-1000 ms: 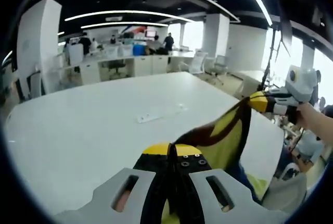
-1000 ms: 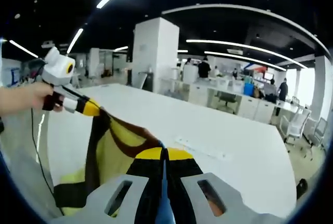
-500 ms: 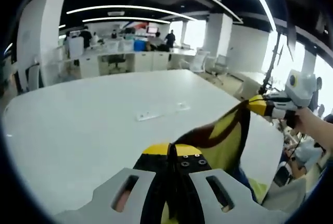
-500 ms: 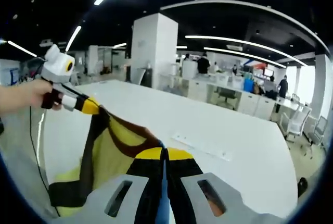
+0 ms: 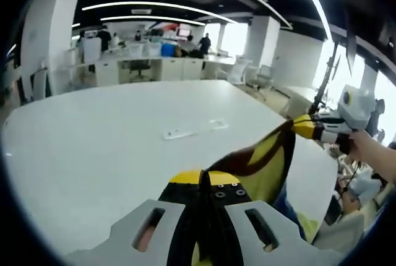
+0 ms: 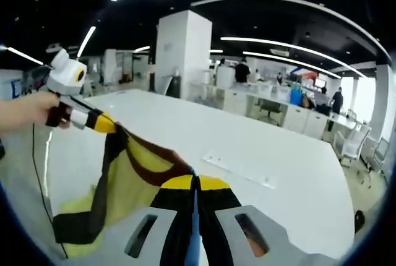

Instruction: Fold the garment on the visible template until the final outline fits inside the template.

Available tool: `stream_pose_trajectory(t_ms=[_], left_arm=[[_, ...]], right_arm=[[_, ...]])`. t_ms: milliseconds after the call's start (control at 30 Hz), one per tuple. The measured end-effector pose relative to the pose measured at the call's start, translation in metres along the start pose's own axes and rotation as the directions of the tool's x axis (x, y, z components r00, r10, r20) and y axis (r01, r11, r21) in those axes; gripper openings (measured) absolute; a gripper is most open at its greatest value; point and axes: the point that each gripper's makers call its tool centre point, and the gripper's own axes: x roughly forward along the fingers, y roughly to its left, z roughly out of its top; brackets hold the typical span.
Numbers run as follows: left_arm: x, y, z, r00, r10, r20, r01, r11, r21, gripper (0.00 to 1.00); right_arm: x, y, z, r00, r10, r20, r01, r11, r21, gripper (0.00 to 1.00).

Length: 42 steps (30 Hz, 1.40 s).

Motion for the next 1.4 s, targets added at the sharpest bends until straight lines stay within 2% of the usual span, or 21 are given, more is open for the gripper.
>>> stream_pose_trajectory(t_ms=[300, 733, 1400], left_arm=[[0.012, 0.008, 0.000, 1.000, 0.005, -0.018, -0.005, 1.000, 0.004, 0.00], [0.031, 0.018, -0.016, 0.998, 0.006, -0.058, -0.007, 1.000, -0.014, 0.00], [0.055, 0.033, -0.026, 0.997, 0.009, -0.079, -0.012, 0.999, -0.034, 0.00]], right_arm=[[0.015, -0.008, -0.005, 1.000, 0.003, -0.004, -0.002, 1.000, 0.010, 0.01], [0.033, -0.013, -0.026, 0.999, 0.016, -0.035, -0.015, 0.999, 0.030, 0.01], [0.059, -0.023, -0.041, 0.999, 0.013, -0.048, -0.011, 0.999, 0.050, 0.01]])
